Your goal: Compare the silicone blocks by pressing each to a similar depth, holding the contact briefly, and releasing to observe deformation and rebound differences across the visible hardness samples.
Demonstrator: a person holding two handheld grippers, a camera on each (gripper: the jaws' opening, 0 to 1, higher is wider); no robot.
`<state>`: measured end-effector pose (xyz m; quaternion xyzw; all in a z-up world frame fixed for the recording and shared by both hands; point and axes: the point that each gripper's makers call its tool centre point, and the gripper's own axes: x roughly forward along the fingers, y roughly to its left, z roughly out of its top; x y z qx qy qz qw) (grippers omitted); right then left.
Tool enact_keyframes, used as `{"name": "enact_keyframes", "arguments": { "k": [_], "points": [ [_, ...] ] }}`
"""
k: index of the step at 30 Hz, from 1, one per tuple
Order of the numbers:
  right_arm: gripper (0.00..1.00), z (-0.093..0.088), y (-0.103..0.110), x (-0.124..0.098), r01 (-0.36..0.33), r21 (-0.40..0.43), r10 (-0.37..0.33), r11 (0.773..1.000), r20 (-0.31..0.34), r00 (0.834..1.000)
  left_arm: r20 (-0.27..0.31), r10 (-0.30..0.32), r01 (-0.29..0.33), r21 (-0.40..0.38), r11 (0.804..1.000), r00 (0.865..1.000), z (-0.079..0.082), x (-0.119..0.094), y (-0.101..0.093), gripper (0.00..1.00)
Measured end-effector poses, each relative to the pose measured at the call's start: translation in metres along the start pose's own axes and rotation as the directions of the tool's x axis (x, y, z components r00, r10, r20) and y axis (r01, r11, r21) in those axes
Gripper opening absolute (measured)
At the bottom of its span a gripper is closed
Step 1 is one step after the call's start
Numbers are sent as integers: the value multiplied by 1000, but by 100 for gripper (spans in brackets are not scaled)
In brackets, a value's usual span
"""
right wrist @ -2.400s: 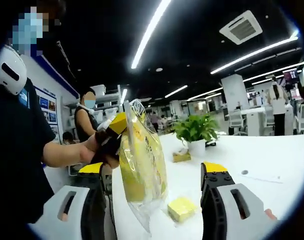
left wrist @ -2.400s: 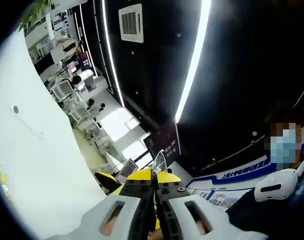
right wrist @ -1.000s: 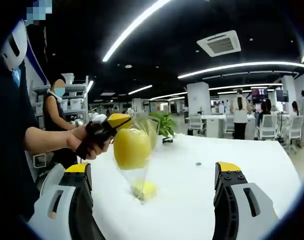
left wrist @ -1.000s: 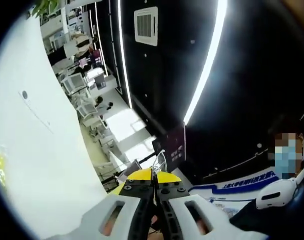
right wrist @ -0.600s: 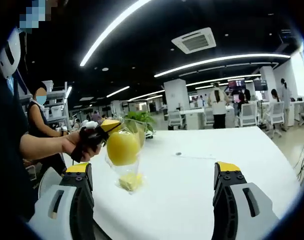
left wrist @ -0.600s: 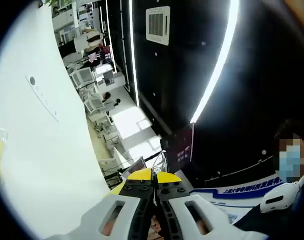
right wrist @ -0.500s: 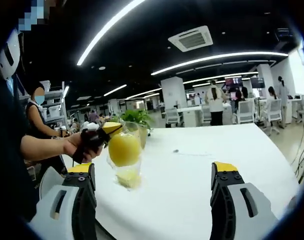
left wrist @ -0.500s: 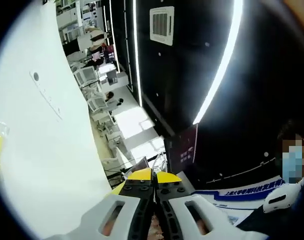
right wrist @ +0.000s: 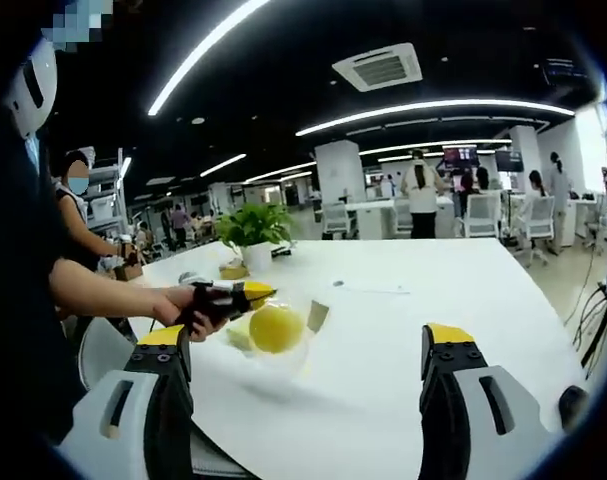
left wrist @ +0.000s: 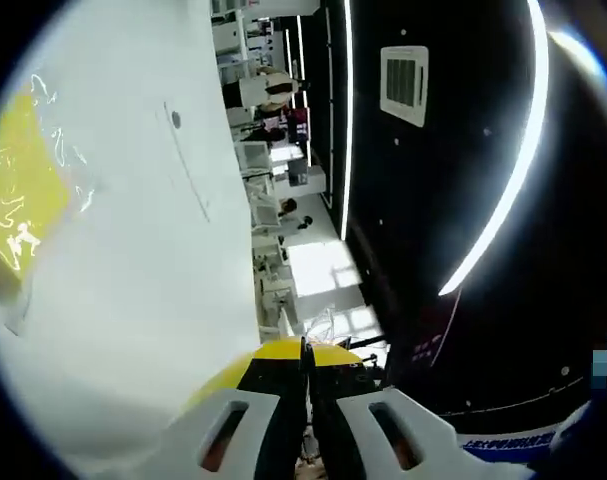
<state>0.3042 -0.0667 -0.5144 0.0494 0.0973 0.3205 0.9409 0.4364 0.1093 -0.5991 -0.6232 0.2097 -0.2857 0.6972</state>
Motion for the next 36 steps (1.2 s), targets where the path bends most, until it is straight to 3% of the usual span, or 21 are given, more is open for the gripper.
{"name": "enact_keyframes", "arguments": {
  "k": [8, 9, 10, 16, 22, 31, 36],
  "points": [
    [88, 2, -5, -2, -9, -7, 8, 1000, -13, 1000, 62, 70, -69, -31, 997, 996, 13, 4, 41, 0],
    [89, 1, -4, -2, -14, -18, 14, 1000, -18, 1000, 90, 87, -82, -60, 995, 992, 18, 5, 47, 0],
    [89, 1, -3, -2, -17, -17, 17, 1000, -17, 1000, 92, 77, -68, -102, 993, 993, 18, 6, 50, 0],
    [88, -2, 2, -1, -43, 12, 43, 999, -22, 999, 115, 103, -91, -105, 990, 988, 23, 15, 64, 0],
    [87, -2, 5, -3, -58, 16, 58, 998, -18, 998, 99, 149, -145, -51, 988, 984, 31, 22, 78, 0],
    [86, -6, 5, -3, -57, 26, 58, 998, -28, 998, 115, 238, -241, 14, 970, 964, 41, 21, 100, 0],
    [85, -4, 6, -3, -52, 32, 53, 998, -17, 998, 115, 292, -303, 93, 948, 949, 41, 24, 110, 0]
  ]
}}
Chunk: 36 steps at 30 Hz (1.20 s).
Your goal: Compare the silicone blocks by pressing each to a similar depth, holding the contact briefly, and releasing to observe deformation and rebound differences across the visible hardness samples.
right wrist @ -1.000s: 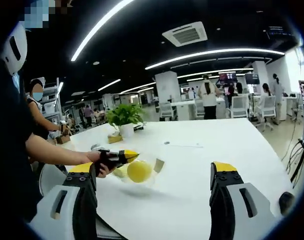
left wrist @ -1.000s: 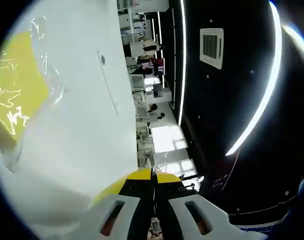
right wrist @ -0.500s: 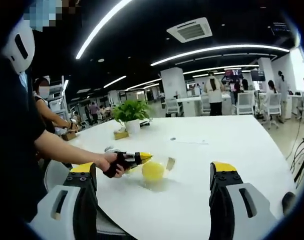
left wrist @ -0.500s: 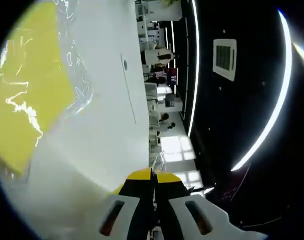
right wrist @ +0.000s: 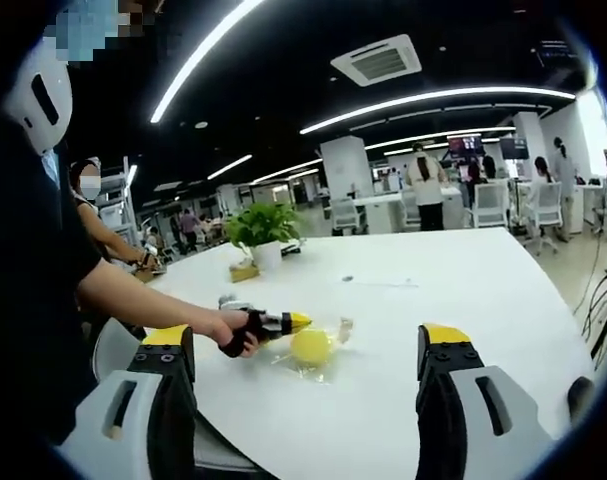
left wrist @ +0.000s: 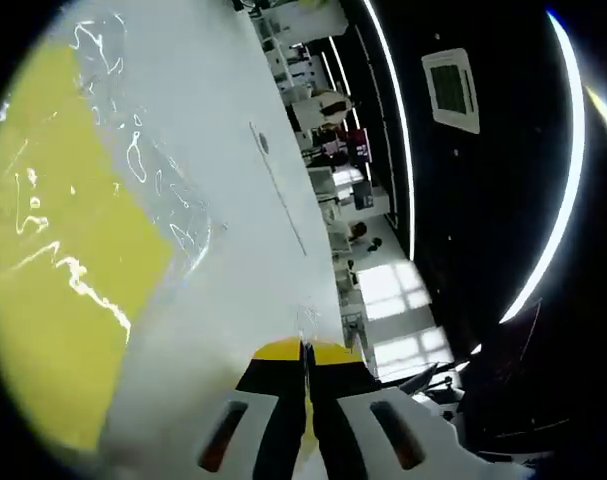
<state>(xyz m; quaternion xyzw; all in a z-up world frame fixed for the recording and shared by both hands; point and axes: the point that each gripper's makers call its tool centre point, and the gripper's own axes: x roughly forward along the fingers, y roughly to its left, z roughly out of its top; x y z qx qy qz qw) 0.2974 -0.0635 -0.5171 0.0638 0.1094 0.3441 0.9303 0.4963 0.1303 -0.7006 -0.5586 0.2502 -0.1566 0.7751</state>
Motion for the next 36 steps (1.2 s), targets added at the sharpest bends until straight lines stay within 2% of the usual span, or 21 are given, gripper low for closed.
{"name": "enact_keyframes", "arguments": {
  "k": [3, 5, 9, 10, 11, 12, 13, 15, 16, 20, 23, 25, 27, 30, 32, 35, 36],
  "points": [
    [85, 1, 1, -1, 2, -7, -2, 1000, 3, 1000, 1, 13, -13, 10, 1000, 1000, -1, 5, 2, 0],
    [85, 0, 1, -2, 7, -9, -7, 1000, -1, 1000, -2, 21, -21, 49, 999, 1000, -2, 8, 2, 0],
    [84, -5, 1, -7, 18, -10, -18, 1000, -13, 1000, -4, 56, -56, 50, 997, 998, 1, 11, 10, 0],
    [84, -6, 2, -8, 19, -9, -19, 1000, -12, 1000, -7, 63, -62, 78, 995, 998, 1, 11, 11, 0],
    [84, -6, 2, -8, 21, -8, -21, 1000, -11, 1000, -12, 74, -71, 155, 985, 997, 2, 11, 14, 1],
    [84, -6, 1, -10, 24, -7, -24, 1000, -10, 1000, -27, 101, -94, 197, 976, 995, 2, 10, 17, 3],
    [84, -6, 1, -10, 25, -5, -25, 1000, -9, 1000, -34, 119, -110, 194, 975, 992, 1, 9, 18, 5],
    [84, -8, 1, -12, 31, -6, -31, 999, -12, 999, -33, 103, -95, 194, 976, 994, 1, 8, 15, 6],
    [84, -10, 0, -13, 37, -16, -37, 999, -17, 999, -39, 114, -101, 245, 964, 993, 0, 6, 16, 7],
    [83, -23, -6, -14, 56, -10, -56, 998, -33, 998, -49, 118, -98, 300, 949, 992, -2, 1, 15, 10],
    [83, -39, -13, -12, 86, -2, -86, 996, -61, 994, -66, 130, -95, 390, 916, 989, -4, -3, 14, 12],
    [82, -48, -16, -10, 99, 5, -98, 995, -81, 992, -85, 133, -80, 461, 884, 987, -4, -3, 12, 14],
    [81, -58, -13, -7, 99, 31, -95, 995, -108, 990, -96, 132, -78, 437, 896, 987, -4, 0, 12, 15],
    [80, -58, -3, -8, 83, 28, -80, 996, -103, 991, -117, 124, -62, 433, 899, 985, -5, 3, 11, 14],
    [80, -56, 4, -10, 72, 26, -69, 997, -97, 993, -127, 134, -60, 467, 882, 983, -6, 0, 8, 15],
    [80, -59, 6, -13, 72, 15, -70, 997, -104, 992, -128, 139, -60, 484, 873, 982, -10, -9, 3, 15],
    [79, -60, 5, -14, 76, 10, -75, 997, -106, 992, -132, 136, -49, 518, 854, 982, -11, -14, 1, 15]
  ]
}}
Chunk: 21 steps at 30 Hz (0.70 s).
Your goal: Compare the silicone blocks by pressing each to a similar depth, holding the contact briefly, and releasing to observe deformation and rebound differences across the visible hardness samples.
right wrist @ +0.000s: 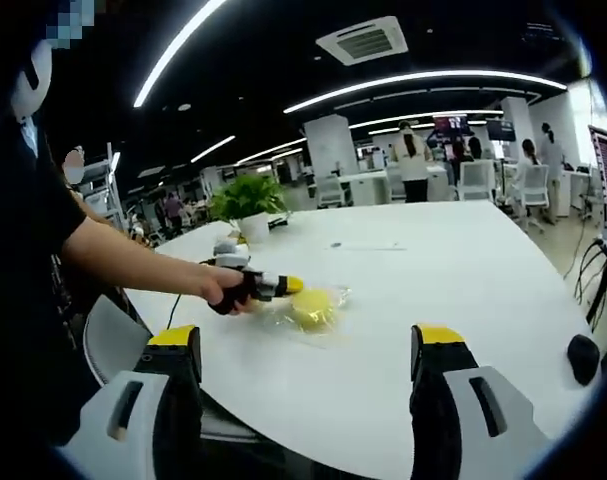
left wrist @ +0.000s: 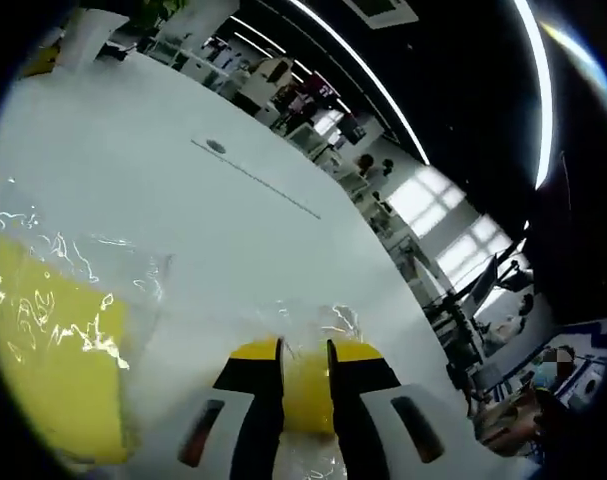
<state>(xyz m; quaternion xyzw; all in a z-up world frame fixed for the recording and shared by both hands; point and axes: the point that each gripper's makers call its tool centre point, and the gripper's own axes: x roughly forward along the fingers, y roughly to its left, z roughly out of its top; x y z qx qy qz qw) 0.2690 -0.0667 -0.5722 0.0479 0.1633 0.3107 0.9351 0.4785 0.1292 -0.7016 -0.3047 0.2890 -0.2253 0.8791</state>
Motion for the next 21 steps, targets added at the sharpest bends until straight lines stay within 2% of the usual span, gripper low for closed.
{"name": "enact_keyframes", "arguments": {
  "k": [4, 6, 8, 10, 12, 14, 16, 17, 19, 21],
  "points": [
    [79, -6, -1, 5, 3, 9, -3, 1000, -13, 1000, 0, -3, 3, 123, 992, 1000, 4, -17, -5, 14],
    [78, -6, 0, 11, -2, 9, 2, 1000, -15, 1000, 31, -18, 14, 142, 990, 999, 14, -28, -10, 12],
    [77, -8, 1, 19, -8, 4, 8, 1000, -23, 1000, 46, -22, 14, 160, 987, 999, 22, -39, -10, 14],
    [77, -10, 2, 27, -18, -2, 18, 1000, -27, 999, 48, -16, 5, 219, 976, 999, 27, -48, -7, 14],
    [76, -12, 3, 37, -28, 3, 28, 1000, -35, 999, 48, -12, -3, 307, 952, 999, 35, -62, -4, 15],
    [76, -12, 4, 44, -36, 8, 37, 999, -28, 999, 54, -22, 3, 331, 944, 998, 42, -74, -5, 17],
    [76, -13, 3, 52, -39, 14, 39, 999, -29, 999, 69, -40, 11, 382, 924, 997, 50, -84, -7, 17],
    [75, -14, 1, 58, -41, 21, 42, 999, -36, 998, 72, -39, 5, 422, 907, 997, 55, -92, -7, 17],
    [75, -13, 1, 65, -47, 30, 48, 998, -33, 998, 75, -50, 11, 453, 892, 996, 63, -105, -9, 19],
    [76, -11, 1, 72, -50, 26, 51, 998, -30, 998, 98, -76, 17, 504, 864, 992, 74, -119, -14, 22]
  ]
}}
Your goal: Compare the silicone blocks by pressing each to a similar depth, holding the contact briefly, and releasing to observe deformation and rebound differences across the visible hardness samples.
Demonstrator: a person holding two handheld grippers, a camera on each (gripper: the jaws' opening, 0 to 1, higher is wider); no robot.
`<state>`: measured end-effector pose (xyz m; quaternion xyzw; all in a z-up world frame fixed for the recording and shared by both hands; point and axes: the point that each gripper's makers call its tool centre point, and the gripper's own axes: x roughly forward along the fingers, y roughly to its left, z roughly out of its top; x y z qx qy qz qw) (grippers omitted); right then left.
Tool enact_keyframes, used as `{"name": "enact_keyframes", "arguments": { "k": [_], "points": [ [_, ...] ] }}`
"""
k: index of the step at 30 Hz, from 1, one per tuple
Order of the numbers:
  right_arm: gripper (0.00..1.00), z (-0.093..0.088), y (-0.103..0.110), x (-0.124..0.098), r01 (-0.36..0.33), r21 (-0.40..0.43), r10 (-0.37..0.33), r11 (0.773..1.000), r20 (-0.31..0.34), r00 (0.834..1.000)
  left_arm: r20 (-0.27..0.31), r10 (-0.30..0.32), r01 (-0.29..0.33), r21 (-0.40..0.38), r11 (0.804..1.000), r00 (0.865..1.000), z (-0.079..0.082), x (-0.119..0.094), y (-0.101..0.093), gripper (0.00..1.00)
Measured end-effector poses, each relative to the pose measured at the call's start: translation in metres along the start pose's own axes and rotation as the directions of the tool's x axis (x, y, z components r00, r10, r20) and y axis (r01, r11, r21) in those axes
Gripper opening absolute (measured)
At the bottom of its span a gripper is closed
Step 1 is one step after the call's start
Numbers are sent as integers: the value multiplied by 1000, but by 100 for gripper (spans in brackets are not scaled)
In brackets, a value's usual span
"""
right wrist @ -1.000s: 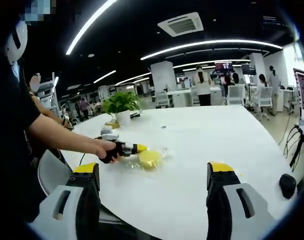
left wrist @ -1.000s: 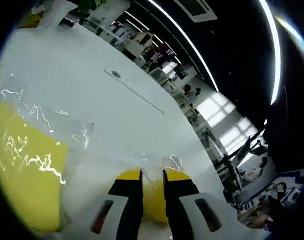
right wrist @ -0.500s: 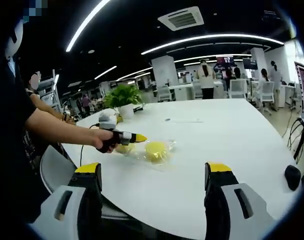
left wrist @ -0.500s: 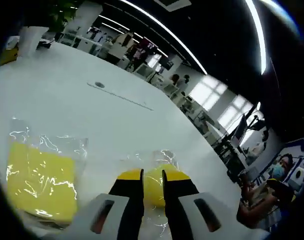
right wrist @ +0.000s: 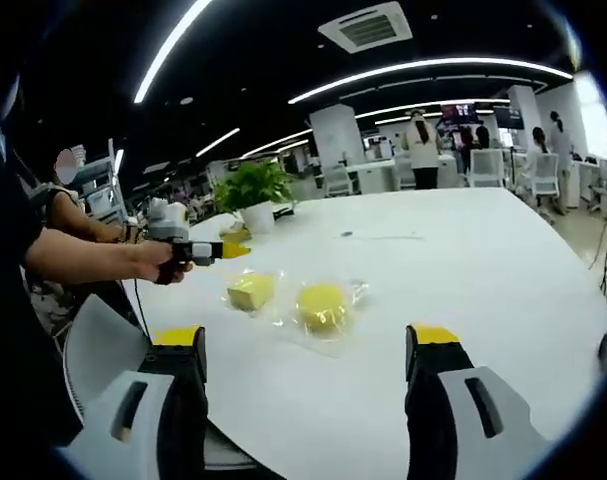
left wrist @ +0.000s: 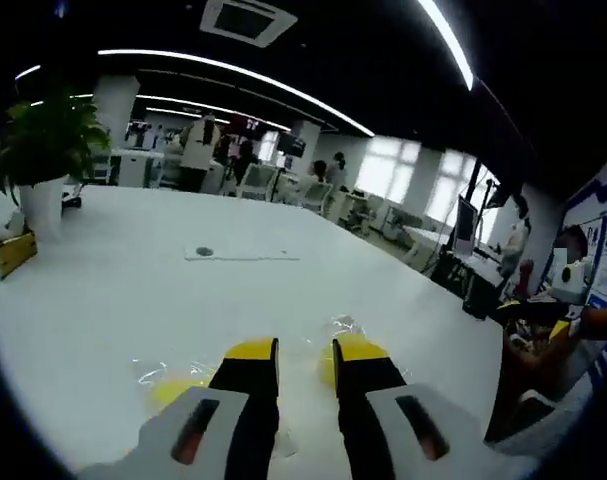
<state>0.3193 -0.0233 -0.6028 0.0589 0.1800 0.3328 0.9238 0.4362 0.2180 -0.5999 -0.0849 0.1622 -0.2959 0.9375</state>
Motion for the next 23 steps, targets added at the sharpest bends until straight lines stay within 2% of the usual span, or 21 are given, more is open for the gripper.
{"name": "enact_keyframes", "arguments": {
  "k": [5, 7, 11, 14, 18, 20, 23],
  "points": [
    [76, 5, 1, 13, -13, -25, 13, 1000, -7, 1000, 29, -20, 16, 149, 989, 999, 25, -33, 4, 29],
    [76, 8, 2, 17, -16, -34, 16, 999, -2, 1000, 41, -21, 13, 184, 983, 999, 32, -50, 8, 34],
    [76, 13, 4, 24, -22, -38, 22, 999, 9, 1000, 88, -32, 18, 148, 989, 996, 40, -78, 16, 46],
    [78, 18, 6, 27, -27, -42, 27, 999, 21, 999, 81, -26, 11, 188, 982, 996, 37, -99, 23, 56],
    [81, 24, 10, 28, -35, -60, 37, 998, 40, 999, 57, -40, 27, 220, 975, 998, 26, -124, 21, 71],
    [81, 24, 10, 26, -32, -81, 35, 996, 38, 999, 36, -34, 24, 249, 968, 999, 16, -136, 19, 73],
    [84, 27, 11, 23, -30, -109, 37, 994, 57, 998, 22, -33, 27, 249, 968, 999, 4, -146, 18, 74]
  ]
}}
